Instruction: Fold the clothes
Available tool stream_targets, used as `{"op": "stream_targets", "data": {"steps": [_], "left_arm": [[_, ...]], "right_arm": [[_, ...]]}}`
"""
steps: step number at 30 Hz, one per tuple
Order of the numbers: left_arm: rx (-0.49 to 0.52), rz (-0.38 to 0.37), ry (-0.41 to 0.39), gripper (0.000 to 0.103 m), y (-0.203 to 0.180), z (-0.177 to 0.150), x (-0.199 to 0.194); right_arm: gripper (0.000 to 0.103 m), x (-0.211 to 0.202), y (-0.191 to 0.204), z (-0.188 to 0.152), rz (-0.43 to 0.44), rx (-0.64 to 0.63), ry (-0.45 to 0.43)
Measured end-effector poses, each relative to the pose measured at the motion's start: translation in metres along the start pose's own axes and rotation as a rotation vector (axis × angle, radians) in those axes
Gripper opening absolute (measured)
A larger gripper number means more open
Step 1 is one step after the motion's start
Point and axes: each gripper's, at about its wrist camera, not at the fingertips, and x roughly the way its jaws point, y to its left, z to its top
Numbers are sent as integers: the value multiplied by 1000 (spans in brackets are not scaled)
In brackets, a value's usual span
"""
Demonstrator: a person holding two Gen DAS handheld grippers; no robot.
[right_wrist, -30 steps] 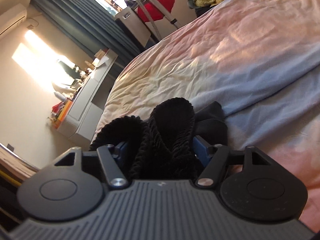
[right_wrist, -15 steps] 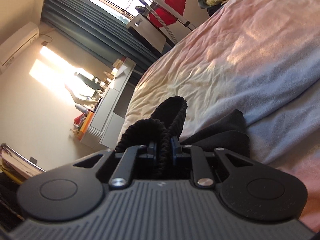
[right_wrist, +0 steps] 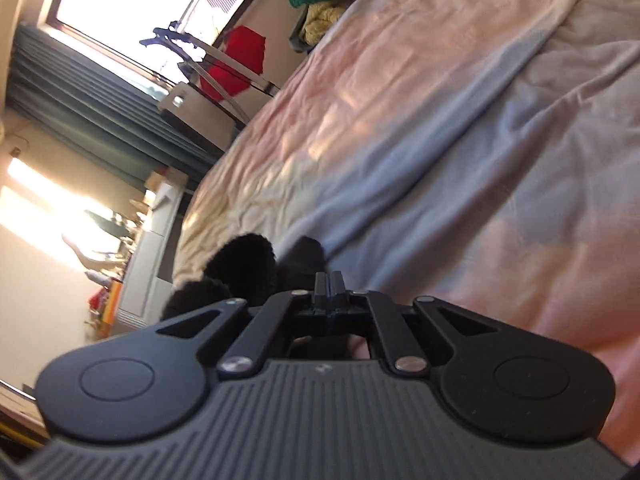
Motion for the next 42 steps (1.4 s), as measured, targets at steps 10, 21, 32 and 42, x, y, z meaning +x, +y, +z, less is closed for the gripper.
{"op": "stream_targets", "data": {"steps": [10, 21, 32, 42], "left_arm": [[84, 60, -40, 97, -11, -4, -8], [63, 42, -23, 98, -8, -4, -7], [28, 28, 17, 98, -2, -5, -6], [-2, 25, 29, 98, -1, -4, -8]], "right_arm": [[6, -76, 83, -27, 51, -283, -383], [4, -5, 107, -75, -172, -500, -85], [7, -17, 104, -83, -185, -443, -116], [91, -73, 63, -68, -55, -127, -176]]}}
